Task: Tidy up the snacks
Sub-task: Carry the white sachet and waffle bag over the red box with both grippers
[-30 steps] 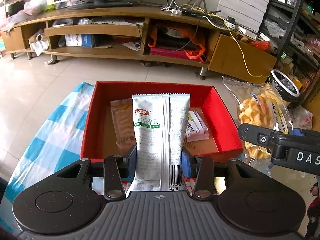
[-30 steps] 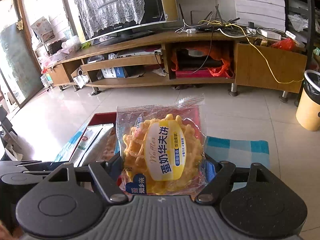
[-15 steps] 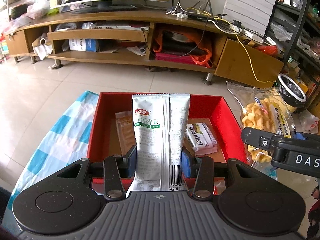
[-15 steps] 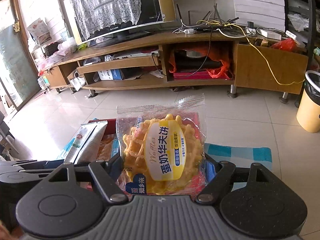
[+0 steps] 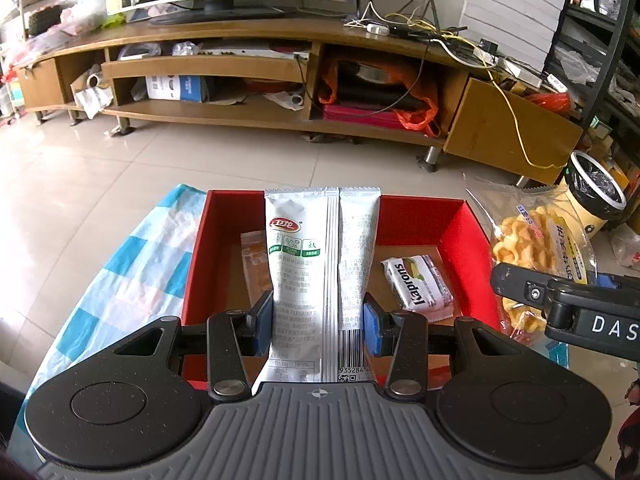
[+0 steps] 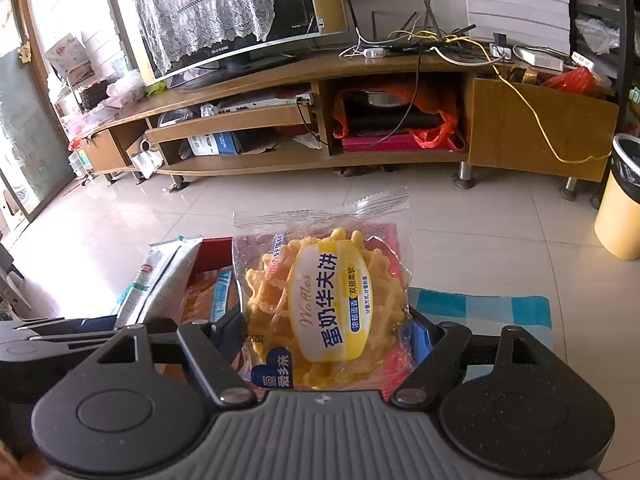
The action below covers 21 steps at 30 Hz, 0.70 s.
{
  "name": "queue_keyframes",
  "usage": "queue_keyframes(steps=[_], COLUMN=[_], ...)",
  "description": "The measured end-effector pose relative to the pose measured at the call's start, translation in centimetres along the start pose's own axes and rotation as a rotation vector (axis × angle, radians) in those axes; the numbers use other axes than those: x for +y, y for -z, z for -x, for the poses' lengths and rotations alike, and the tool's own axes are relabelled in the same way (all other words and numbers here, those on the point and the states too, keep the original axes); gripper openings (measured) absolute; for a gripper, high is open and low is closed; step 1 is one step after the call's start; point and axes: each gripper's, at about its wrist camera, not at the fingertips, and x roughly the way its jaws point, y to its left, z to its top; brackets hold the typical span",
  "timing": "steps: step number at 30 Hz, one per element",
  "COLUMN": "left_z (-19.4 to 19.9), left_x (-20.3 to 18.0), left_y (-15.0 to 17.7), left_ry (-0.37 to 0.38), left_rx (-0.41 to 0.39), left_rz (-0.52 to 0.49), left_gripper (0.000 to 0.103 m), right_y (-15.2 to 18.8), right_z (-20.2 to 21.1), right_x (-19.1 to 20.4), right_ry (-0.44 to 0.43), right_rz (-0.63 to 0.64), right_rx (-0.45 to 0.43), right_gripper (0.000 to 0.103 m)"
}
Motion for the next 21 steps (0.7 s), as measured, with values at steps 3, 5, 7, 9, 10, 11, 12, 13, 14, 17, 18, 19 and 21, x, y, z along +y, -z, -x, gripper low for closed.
queue_keyframes(steps=[3, 5, 7, 9, 10, 11, 12, 13, 14, 17, 18, 19, 21], left_z=[-0.3, -0.6, -0.9, -1.2, -1.4, -1.5, -1.7, -1.9, -2.0, -2.6, -2.8, -3.0, -3.4], left_x=[0.1, 0.1, 0.1, 0.1, 0.2, 0.2, 0.2, 0.3, 0.3, 0.5, 0.5, 0.5, 0.5], left_y=[-0.2, -0.4, -0.5, -0.6, -0.7, -0.7, -0.8, -0.8, -0.9, -0.9, -0.9, -0.9, -0.9], left_ry=[-0.003, -0.006, -0.011, -0.014, -0.016, -0.017, -0.017, -0.018, -0.021, -0.026, -0.028, -0.031, -0.035], left_rx=[0.002, 0.004, 0.006, 0.010, 0.010, 0.011, 0.011, 0.012, 0.013, 0.023, 0.028, 0.032, 0.039], left_rz=[0.003, 0.003, 0.005, 0.006, 0.008, 0.010, 0.011, 0.013, 0.015, 0.021, 0.023, 0.023, 0.024], left_gripper=[0.052, 0.052, 0.052, 0.052, 0.052, 0.052, 0.052, 0.052, 0.052, 0.052, 0.052, 0.052, 0.052], right_y=[-0.2, -0.3, -0.4, -0.4, -0.5, -0.4, -0.5, -0.6, -0.6, -0.7, -0.7, -0.7, -0.6], right_z=[-0.5, -0.8, -1.3, -1.7, -2.0, -2.1, -2.4, -2.6, -2.8, -3.7, -4.0, -4.3, -4.8], right_x=[-0.1, -0.1, -0.1, -0.2, -0.3, -0.2, -0.3, -0.3, -0.4, -0.4, -0.4, -0.4, -0.4], right_ry=[0.007, 0.010, 0.012, 0.015, 0.016, 0.017, 0.017, 0.017, 0.018, 0.021, 0.022, 0.022, 0.024], right_rz=[-0.002, -0.003, -0.003, -0.005, -0.006, -0.007, -0.008, -0.010, -0.011, -0.011, -0.010, -0.009, -0.008], right_rx=[0.007, 0.013, 0.020, 0.026, 0.029, 0.032, 0.035, 0.038, 0.041, 0.055, 0.061, 0.067, 0.077], right_gripper=[0.077, 0.077, 0.077, 0.077, 0.077, 0.077, 0.077, 0.077, 0.077, 0.077, 0.077, 0.077, 0.077])
